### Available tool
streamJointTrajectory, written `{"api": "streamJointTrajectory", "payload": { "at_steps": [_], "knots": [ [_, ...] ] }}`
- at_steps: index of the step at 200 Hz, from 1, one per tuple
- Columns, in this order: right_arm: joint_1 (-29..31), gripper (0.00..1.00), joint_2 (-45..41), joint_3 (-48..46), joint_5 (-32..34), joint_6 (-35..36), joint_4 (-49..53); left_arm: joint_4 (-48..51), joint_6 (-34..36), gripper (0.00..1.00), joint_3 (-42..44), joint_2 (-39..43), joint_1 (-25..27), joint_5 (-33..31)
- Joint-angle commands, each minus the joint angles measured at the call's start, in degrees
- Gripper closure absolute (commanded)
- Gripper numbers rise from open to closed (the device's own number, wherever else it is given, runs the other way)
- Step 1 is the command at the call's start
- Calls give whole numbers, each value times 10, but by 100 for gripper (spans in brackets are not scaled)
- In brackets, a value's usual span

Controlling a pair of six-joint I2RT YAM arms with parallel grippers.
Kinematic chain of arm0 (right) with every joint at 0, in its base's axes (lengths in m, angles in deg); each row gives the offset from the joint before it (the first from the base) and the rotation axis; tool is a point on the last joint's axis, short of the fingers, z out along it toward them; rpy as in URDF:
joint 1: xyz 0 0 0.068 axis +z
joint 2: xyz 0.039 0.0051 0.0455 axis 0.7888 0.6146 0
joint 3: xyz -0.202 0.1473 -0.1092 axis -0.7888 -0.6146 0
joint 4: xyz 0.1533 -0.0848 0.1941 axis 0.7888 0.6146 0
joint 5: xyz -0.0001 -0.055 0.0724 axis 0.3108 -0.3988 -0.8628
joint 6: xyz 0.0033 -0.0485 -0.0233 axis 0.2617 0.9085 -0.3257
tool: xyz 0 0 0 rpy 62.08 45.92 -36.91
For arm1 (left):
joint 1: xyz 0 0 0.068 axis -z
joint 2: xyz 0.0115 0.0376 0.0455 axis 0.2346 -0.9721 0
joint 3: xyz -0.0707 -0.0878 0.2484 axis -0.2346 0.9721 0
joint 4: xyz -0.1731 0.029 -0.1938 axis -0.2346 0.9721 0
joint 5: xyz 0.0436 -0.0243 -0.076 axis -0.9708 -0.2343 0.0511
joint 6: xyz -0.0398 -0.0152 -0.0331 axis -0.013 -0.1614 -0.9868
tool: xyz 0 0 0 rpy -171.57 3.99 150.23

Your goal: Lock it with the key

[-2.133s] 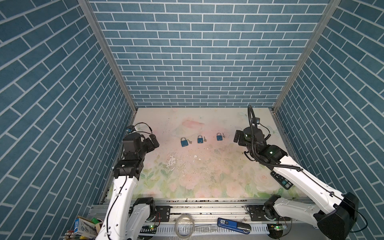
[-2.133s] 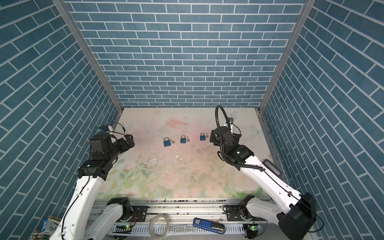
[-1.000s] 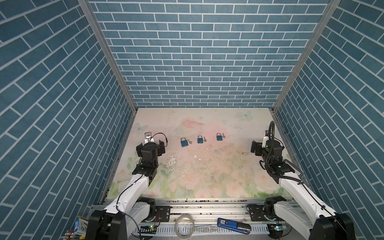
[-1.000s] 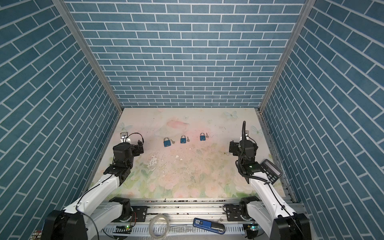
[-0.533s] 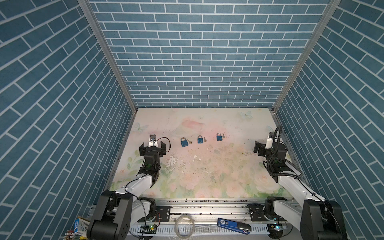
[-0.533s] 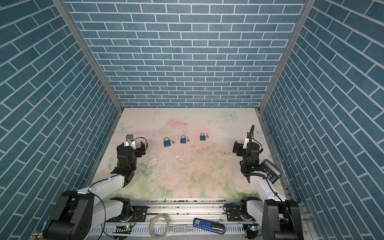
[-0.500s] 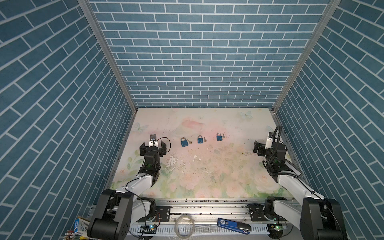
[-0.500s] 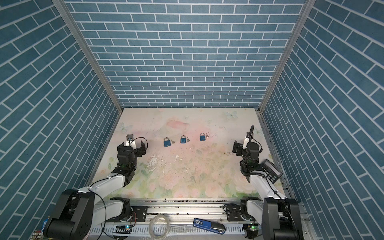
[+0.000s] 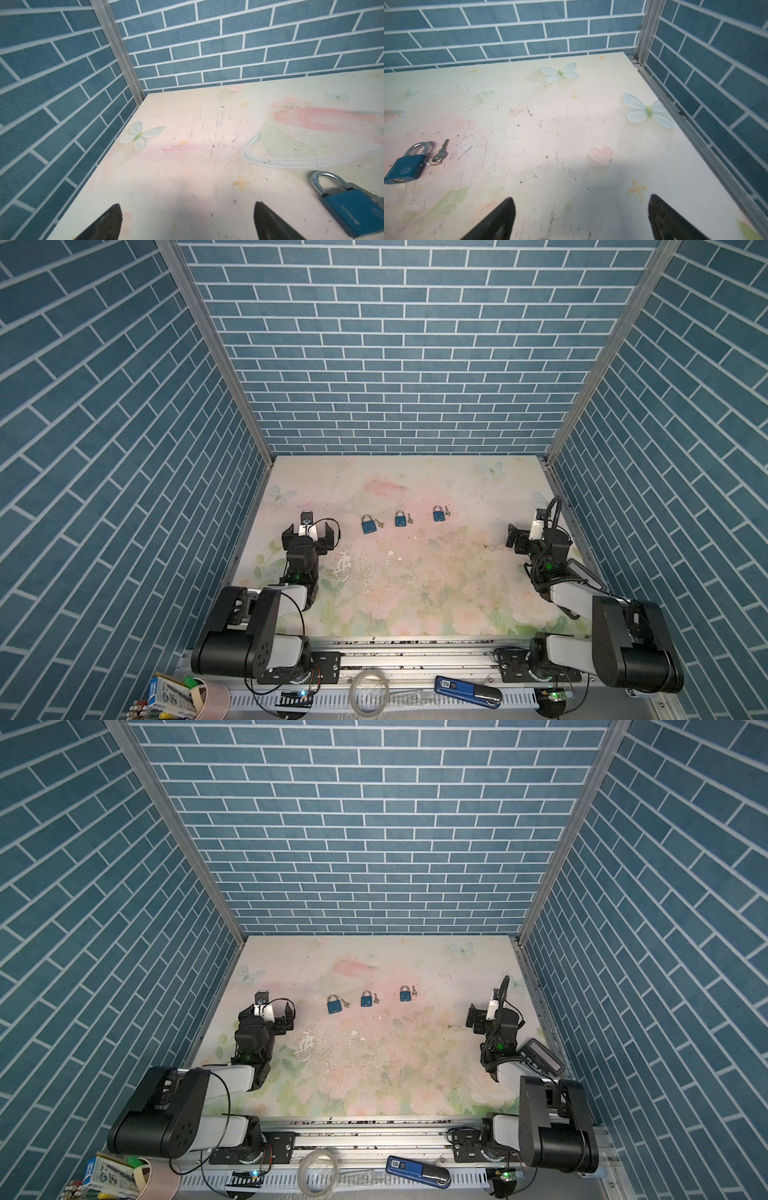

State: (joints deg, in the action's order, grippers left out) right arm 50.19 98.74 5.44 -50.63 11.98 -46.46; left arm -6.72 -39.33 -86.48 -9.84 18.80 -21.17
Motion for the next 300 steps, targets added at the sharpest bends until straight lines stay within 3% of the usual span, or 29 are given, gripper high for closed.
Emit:
{"api": "streamJointTrajectory", "payload": {
  "at_steps": [1,76,117,137,218,300],
  "knots": [
    [-10,1,18,-2,-4,13,-76,-62,3,0,8,-20,-4,13],
    [-20,1,146,-20,-39,16,-238,-124,-2,1,12,-81,-4,7],
    [-20,1,140,16,-39,18,-158,-102,-6,0,2,-80,-4,-6],
    [-20,1,140,43,8,0,-106,-81,-8,0,-9,-78,-4,-15],
    [-20,1,140,38,20,-3,-116,51,-26,0,-78,-77,-5,-58],
    [-15,1,142,52,-18,18,-92,52,-26,0,-79,-77,-6,-57]
  ]
}}
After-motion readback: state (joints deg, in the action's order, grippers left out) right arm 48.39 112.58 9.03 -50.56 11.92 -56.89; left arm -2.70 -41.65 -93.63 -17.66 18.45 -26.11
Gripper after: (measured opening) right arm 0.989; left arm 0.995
